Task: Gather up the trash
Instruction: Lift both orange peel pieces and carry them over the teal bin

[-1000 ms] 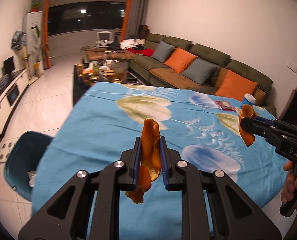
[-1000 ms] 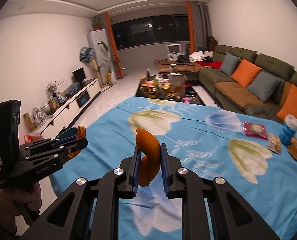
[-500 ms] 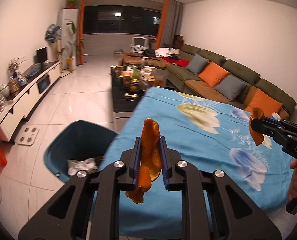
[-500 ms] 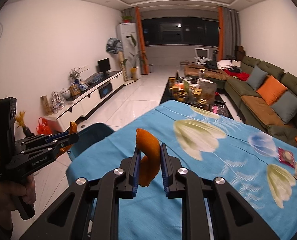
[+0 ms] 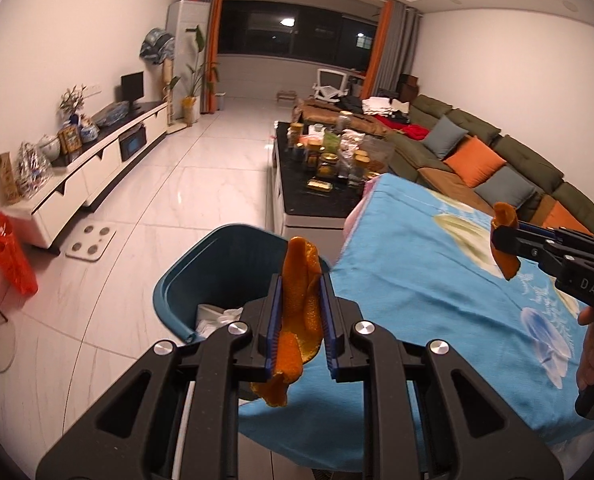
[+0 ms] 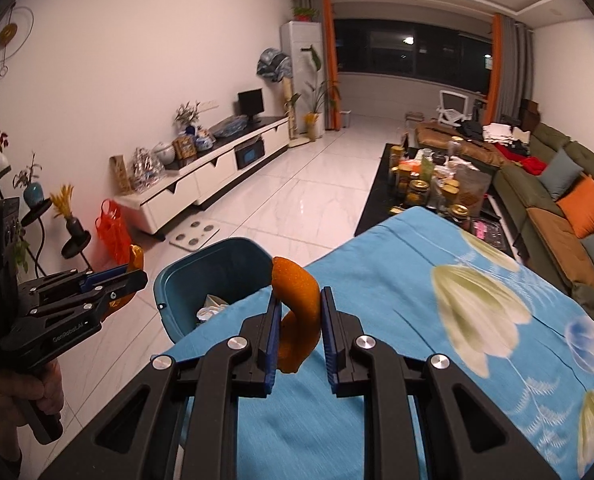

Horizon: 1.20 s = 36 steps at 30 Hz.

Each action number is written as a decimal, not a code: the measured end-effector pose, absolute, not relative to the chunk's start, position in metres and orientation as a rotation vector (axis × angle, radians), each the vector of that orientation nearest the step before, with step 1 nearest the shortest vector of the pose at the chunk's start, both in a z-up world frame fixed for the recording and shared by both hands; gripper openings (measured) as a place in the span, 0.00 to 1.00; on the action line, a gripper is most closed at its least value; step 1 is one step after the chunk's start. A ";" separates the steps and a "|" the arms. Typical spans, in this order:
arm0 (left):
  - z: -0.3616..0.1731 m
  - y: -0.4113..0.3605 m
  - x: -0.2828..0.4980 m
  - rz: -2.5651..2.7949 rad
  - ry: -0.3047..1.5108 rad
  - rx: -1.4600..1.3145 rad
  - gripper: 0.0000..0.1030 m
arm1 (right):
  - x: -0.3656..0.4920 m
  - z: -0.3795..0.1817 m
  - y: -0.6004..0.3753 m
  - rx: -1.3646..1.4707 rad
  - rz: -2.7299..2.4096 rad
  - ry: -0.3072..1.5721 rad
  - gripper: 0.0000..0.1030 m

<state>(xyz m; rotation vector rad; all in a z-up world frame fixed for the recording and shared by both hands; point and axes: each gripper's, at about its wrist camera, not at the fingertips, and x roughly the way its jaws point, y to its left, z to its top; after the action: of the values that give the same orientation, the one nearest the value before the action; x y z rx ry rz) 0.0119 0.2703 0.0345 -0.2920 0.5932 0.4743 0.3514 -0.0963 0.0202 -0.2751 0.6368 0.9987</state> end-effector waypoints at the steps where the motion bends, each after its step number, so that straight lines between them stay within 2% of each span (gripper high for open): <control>1: 0.032 0.274 0.012 0.480 0.599 -0.297 0.18 | 0.352 0.019 -0.090 -0.283 1.004 0.642 0.17; 36: -0.077 0.370 0.096 0.506 0.765 -0.458 0.18 | 0.372 -0.051 0.091 -0.524 1.168 0.877 0.17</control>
<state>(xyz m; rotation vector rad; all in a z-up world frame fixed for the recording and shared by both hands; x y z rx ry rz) 0.0962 0.3703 -0.0768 -0.4582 0.7647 0.5059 0.3724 0.0913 -0.0507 -0.5235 0.8771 1.1679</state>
